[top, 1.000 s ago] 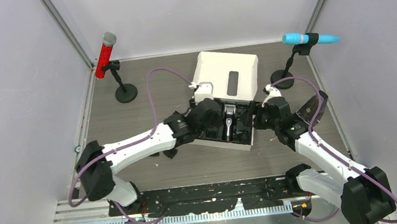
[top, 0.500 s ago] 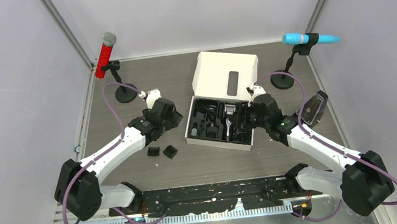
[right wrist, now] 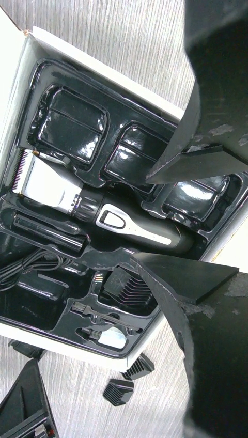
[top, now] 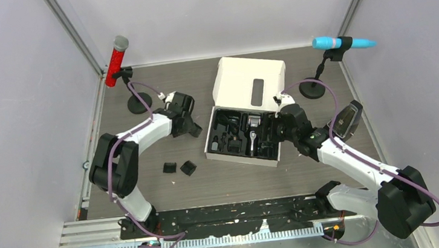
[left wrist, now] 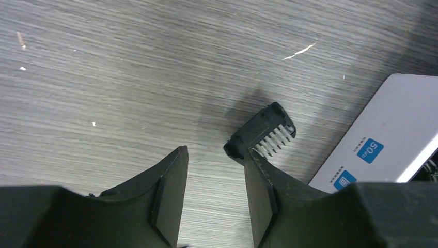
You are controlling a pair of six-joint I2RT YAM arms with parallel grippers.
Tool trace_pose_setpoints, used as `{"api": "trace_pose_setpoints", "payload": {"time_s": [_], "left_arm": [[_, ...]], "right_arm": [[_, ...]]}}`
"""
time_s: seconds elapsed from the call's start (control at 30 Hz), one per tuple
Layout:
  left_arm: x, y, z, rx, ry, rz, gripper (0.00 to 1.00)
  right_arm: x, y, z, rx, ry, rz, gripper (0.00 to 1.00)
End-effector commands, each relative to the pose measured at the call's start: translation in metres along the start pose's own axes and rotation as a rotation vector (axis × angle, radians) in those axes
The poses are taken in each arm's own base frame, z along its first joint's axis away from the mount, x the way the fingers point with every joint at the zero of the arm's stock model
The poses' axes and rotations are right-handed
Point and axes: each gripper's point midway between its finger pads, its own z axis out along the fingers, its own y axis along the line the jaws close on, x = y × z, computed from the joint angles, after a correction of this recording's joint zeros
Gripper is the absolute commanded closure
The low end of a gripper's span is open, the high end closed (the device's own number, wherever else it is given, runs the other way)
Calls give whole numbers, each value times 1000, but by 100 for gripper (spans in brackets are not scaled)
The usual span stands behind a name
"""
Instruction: Sort the hair-cutting tools
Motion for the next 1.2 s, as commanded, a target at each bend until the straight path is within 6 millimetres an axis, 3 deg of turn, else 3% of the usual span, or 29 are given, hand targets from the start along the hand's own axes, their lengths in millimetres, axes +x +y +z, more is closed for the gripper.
{"api": "trace_pose_setpoints", "payload": {"time_s": [0.0, 0.3, 0.67, 0.87, 1.07, 1.17], "left_arm": [[-14, -20, 0, 67, -11, -19, 54], [0, -22, 13, 61, 50, -21, 61], [-2, -20, 5, 77, 32, -25, 92], [-15, -17, -21, 152, -70, -2, 100], [-25, -18, -57, 299, -212, 48, 100], [-34, -30, -92, 461, -318, 69, 100]], "right_arm": [[-21, 6, -3, -4, -62, -24, 39], [-21, 6, -2, -1, -57, -24, 34], [-25, -1, -5, 40, -79, -37, 26], [-33, 8, -12, -11, -120, -68, 23], [-41, 42, -25, -185, -181, -153, 20], [-47, 66, -34, -301, -224, -207, 18]]}}
